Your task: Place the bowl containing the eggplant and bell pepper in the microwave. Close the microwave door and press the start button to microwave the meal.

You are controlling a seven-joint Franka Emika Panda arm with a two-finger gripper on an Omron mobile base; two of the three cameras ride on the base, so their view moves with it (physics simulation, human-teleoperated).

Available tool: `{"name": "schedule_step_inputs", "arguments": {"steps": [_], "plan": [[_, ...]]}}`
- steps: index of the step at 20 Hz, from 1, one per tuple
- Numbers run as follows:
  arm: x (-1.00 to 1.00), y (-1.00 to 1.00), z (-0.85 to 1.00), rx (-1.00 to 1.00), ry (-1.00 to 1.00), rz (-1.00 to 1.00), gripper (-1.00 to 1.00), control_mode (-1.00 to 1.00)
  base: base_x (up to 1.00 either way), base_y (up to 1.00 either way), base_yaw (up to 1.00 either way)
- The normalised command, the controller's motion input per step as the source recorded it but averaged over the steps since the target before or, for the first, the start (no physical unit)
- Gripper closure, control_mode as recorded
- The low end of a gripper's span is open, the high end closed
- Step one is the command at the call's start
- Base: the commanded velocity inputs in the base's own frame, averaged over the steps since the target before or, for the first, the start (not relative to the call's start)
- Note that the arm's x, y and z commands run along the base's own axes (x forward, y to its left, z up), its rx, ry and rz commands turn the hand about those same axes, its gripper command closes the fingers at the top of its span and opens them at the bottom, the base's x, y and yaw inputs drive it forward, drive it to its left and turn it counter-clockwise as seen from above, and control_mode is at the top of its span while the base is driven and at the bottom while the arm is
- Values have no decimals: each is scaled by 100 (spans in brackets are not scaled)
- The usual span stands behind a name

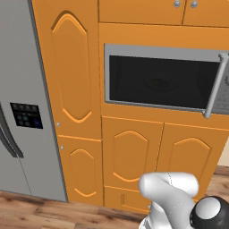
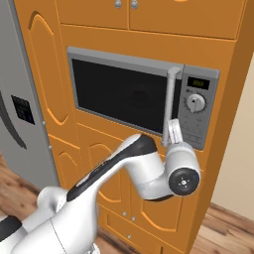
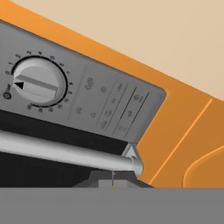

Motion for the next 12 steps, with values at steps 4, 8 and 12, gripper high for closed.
{"name": "schedule_step_inputs", "arguments": {"steps": [4,8,12], "plan": [[21,0,-8,0,0,0,100,-100,0,0,0],[19,-7,-10,0,0,0,100,-100,0,0,0],[17,-14,-12,0,0,0,100,-100,0,0,0]]}}
